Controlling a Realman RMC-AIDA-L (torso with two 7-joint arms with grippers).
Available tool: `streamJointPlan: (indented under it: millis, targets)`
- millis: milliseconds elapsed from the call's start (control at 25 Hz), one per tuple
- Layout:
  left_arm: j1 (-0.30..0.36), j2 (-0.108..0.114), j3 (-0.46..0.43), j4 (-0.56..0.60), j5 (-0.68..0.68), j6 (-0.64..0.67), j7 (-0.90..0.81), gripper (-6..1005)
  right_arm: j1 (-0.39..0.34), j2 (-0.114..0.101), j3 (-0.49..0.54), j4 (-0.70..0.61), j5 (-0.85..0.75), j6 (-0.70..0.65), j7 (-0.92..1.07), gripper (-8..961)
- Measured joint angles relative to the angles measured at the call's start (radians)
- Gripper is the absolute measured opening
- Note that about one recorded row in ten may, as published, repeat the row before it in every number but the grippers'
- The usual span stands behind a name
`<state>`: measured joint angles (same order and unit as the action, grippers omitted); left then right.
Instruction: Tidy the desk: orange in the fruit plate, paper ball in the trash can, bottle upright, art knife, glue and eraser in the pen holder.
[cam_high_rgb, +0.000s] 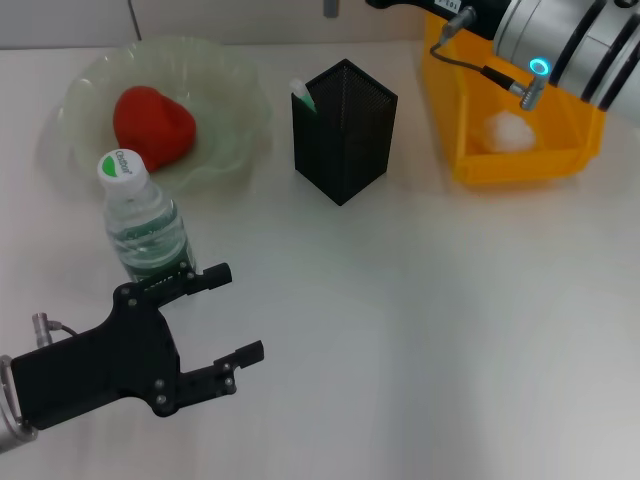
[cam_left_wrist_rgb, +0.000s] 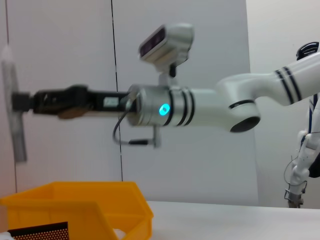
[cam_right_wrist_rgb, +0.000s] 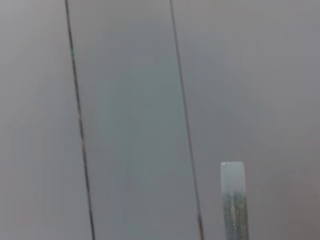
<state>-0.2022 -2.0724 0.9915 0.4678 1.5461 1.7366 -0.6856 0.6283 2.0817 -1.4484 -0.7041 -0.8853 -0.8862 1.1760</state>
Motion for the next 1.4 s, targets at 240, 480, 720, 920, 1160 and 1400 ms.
streamJointPlan:
  millis: [240, 480, 720, 920, 1160, 1400]
  targets:
    - [-0.002, 0.0, 0.002, 0.0, 0.0, 0.001, 0.0, 785, 0.078, 0.007, 0.053, 0.203, -0.022, -0.013, -0.106, 127]
    - [-0.007, 0.0, 0.006, 0.0, 0.0, 0.001, 0.0, 785, 0.035, 0.011, 0.049, 0.218, -0.027, -0.049, -0.125, 141]
    - [-0.009, 0.0, 0.003, -0.001, 0.0, 0.003, 0.0, 785, -0.018, 0.01, 0.045, 0.213, -0.031, -0.075, -0.129, 171]
    - [-0.01, 0.0, 0.0, -0.003, -0.001, 0.003, 0.0, 785, -0.06, 0.007, 0.056, 0.211, -0.036, -0.146, -0.142, 196]
    - [-0.009, 0.001, -0.001, -0.01, -0.009, 0.004, -0.002, 785, -0.241, -0.019, 0.111, 0.114, -0.098, -0.491, -0.138, 312]
    - [-0.011, 0.003, -0.001, -0.013, -0.011, 0.004, -0.002, 785, -0.352, -0.064, 0.212, 0.083, -0.32, -0.715, -0.127, 588]
